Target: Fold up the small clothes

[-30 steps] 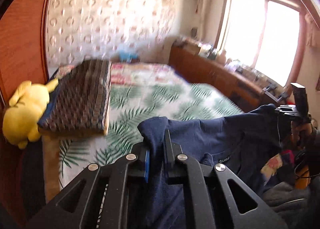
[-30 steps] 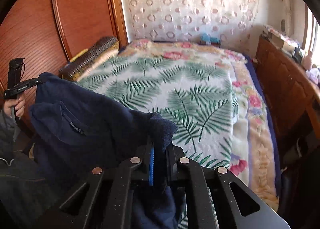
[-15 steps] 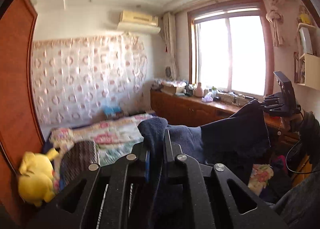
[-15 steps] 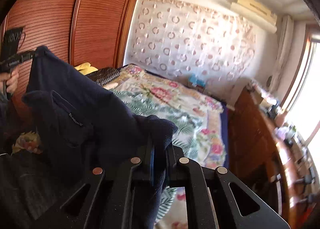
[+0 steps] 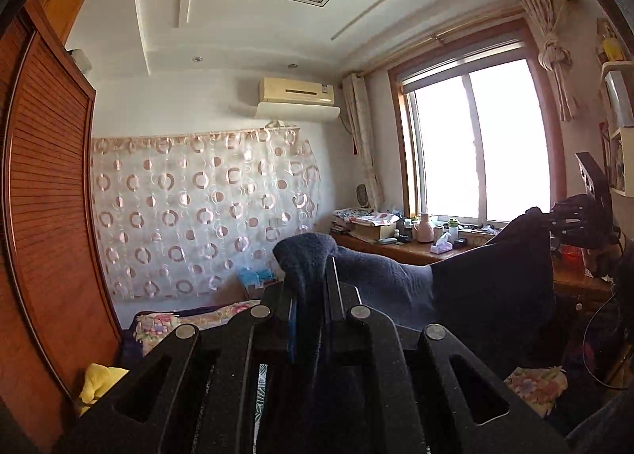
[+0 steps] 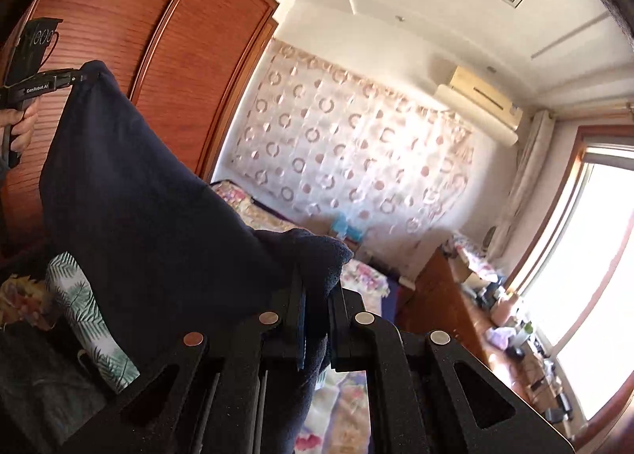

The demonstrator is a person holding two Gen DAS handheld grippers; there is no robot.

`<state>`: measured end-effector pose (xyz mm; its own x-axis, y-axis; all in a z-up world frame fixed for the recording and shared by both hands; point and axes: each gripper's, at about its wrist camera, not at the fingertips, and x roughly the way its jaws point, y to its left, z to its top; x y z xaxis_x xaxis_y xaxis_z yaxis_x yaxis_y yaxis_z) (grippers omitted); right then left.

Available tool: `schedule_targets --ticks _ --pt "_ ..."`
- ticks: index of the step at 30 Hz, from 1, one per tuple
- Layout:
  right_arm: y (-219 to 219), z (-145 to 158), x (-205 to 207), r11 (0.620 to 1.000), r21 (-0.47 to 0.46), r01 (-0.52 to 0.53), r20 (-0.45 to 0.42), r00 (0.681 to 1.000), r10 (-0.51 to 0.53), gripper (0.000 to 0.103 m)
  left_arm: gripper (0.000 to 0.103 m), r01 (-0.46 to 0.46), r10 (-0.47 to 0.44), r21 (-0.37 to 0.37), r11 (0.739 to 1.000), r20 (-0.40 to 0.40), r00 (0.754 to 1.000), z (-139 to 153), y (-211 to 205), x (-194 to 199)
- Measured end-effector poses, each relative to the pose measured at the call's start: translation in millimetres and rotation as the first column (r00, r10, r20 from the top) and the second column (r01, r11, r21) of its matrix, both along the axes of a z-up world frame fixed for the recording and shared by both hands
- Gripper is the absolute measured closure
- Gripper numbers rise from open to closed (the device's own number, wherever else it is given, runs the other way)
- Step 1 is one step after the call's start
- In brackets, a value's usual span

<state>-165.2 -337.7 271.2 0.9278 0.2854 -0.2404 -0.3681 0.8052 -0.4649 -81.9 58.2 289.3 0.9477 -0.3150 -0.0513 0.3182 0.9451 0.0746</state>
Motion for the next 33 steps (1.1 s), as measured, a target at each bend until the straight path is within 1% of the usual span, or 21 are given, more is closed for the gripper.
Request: schedule_targets --ticks 2,4,6,8,9,10,12,15,17,18,20,21,22,23,24,25,26,28,30,32,33 --pt "-2 3 -3 1.000 0.012 0.002 0.020 1.000 -0.002 0.095 0.093 -0.017 0.017 -0.009 1.000 -0.001 1.000 1 6 7" --pt "-1 -5 -2 1.000 0.018 0.003 0.020 1.000 -0.003 0.095 0.093 -0.034 0.033 -0.014 0.999 -0.013 0.999 -6 10 15" --pt "2 -19 3 1.000 0.027 0.001 0.012 1.000 -0.001 0.095 0.093 -0.053 0.053 -0.006 0.999 -0.026 0.998 -21 9 22" --pt "6 -28 15 1.000 0.020 0.010 -0.003 1.000 -0.009 0.095 0.093 -0.068 0.068 -0.004 0.998 -0.061 0.996 -43 10 41" --pt "6 -34 25 1.000 0.015 0.020 -0.014 1.000 -0.020 0.095 0.093 -0.076 0.075 -0.003 0.997 -0.081 0.994 -54 12 54" --pt "6 -32 37 0.999 0.015 0.032 -0.028 0.999 -0.032 0.095 0.093 -0.083 0.082 -0.002 0.997 -0.099 0.992 -63 13 65" --pt "6 -46 68 0.998 0.031 0.050 -0.082 0.995 -0.047 0.095 0.093 -0.103 0.101 -0.001 0.995 -0.151 0.983 -90 11 95" --pt "10 -85 123 0.997 0.030 0.077 -0.168 0.983 -0.071 0.095 0.093 -0.138 0.134 0.004 0.990 -0.253 0.958 -142 13 158" --pt "15 -119 168 0.994 0.023 0.107 -0.227 0.969 -0.099 0.095 0.093 -0.161 0.159 0.020 0.987 -0.295 0.942 -169 11 192" --pt "19 -132 187 0.992 0.019 0.124 -0.241 0.964 -0.116 0.095 0.092 -0.178 0.176 0.024 0.984 -0.315 0.933 -188 11 213" --pt "26 -167 227 0.981 0.027 0.191 -0.252 0.951 -0.178 0.095 0.088 -0.189 0.185 0.022 0.982 -0.348 0.919 -212 12 242" --pt "29 -183 244 0.975 0.039 0.220 -0.285 0.937 -0.200 0.090 0.086 -0.195 0.191 0.025 0.980 -0.371 0.909 -225 11 253" --pt "33 -198 258 0.969 0.041 0.245 -0.321 0.921 -0.220 0.084 0.084 -0.207 0.205 0.039 0.978 -0.404 0.891 -239 9 266" --pt "35 -215 271 0.960 0.043 0.277 -0.352 0.903 -0.245 0.071 0.084 -0.211 0.211 0.050 0.976 -0.434 0.876 -249 6 274" --pt "33 -229 281 0.949 0.060 0.311 -0.379 0.886 -0.266 0.067 0.084 -0.210 0.212 0.056 0.976 -0.457 0.864 -261 4 280" --pt "32 -241 288 0.940 0.082 0.331 -0.408 0.871 -0.272 0.067 0.083 -0.213 0.219 0.065 0.975 -0.450 0.865 -266 2 280" --pt "32 -250 293 0.937 0.100 0.334 -0.438 0.861 -0.260 0.067 0.081 -0.217 0.228 0.075 0.973 -0.441 0.868 -267 1 279" --pt "31 -267 293 0.935 0.104 0.340 -0.464 0.848 -0.257 0.067 0.060 -0.222 0.235 0.081 0.972 -0.441 0.866 -265 2 277" --pt "27 -272 297 0.935 0.113 0.337 -0.486 0.839 -0.244 0.067 0.056 -0.205 0.213 0.068 0.976 -0.459 0.862 -265 3 272" --pt "22 -273 303 0.938 0.119 0.325 -0.507 0.832 -0.224 0.067 0.049 -0.187 0.196 0.067 0.980 -0.480 0.855 -265 4 265" --pt "18 -273 306 0.940 0.119 0.321 -0.512 0.831 -0.219 0.067 0.041 -0.177 0.188 0.069 0.982 -0.488 0.852 -266 3 262"
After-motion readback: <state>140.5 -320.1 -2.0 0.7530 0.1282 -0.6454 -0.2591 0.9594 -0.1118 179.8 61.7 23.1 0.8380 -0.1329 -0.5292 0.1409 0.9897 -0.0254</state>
